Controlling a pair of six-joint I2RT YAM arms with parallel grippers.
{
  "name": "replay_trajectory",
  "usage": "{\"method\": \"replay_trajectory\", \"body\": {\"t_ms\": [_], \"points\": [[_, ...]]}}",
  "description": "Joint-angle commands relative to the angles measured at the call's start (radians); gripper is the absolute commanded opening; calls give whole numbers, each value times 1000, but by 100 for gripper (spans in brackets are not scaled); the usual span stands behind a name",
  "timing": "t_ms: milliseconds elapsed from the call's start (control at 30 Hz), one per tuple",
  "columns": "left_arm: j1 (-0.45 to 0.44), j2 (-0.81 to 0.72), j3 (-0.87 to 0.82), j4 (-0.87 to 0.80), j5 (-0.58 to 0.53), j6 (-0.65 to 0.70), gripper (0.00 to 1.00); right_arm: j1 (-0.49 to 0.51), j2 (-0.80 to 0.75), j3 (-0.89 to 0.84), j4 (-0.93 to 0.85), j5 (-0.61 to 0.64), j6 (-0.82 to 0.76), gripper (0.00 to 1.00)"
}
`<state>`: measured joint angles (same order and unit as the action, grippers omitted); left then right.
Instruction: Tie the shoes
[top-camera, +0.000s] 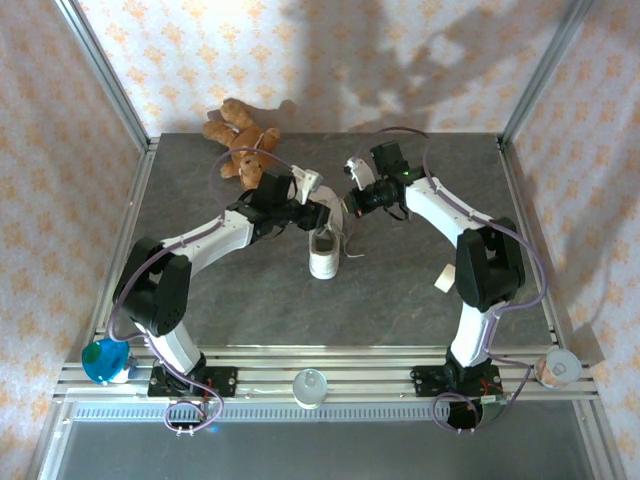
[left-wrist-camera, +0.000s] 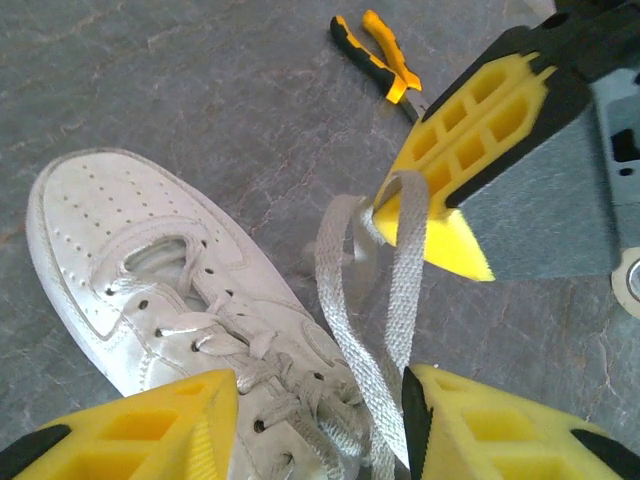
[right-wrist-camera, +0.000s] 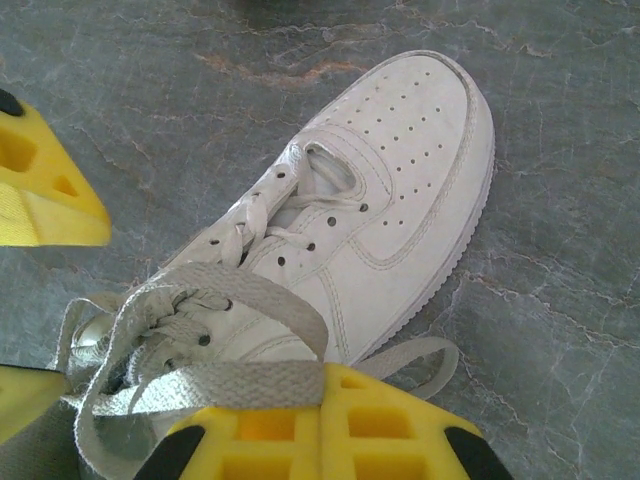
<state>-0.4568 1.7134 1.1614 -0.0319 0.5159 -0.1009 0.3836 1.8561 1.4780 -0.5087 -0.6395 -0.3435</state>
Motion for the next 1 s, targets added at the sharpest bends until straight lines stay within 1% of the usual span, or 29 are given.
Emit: {"method": "replay_trajectory", "body": {"t_ms": [0,67,133,267,300,333,467,600,733,867,900,967], "points": [[-18,35,25,0,27,-51,48,9,-41,-13,-8,30,13,0],[-20,37,21,26,48,-63,48,9,-41,-12,-10,31,13,0],[-22,38,20,32,61,-68,43,11,-41,-14,-11,31,13,0],[-22,26,23,20,57,-57,8,11,-41,-12,-14,32,15,0],[-22,18,19,20,54,-54,1,11,-40,-10,-16,34,16,0],[-23,6,12,25,49,-50,0,11,-41,-8,-20,36,18,0],[-41,-40,-1,43,35,-34,0,11,-41,-5,-25,35,30,0],[-89,-49,10,63,17,-5,0,11,-41,-5,-25,29,50,0],[-126,-13,27,78,-16,18,0,12,-39,-5,-25,30,61,0],[-134,37,28,85,-50,31,0,11,-38,-2,-31,34,58,0],[-135,46,27,85,-55,34,3,11,-37,-1,-31,34,53,0],[-135,52,31,70,-67,43,24,12,-37,-3,-31,31,44,0]]}}
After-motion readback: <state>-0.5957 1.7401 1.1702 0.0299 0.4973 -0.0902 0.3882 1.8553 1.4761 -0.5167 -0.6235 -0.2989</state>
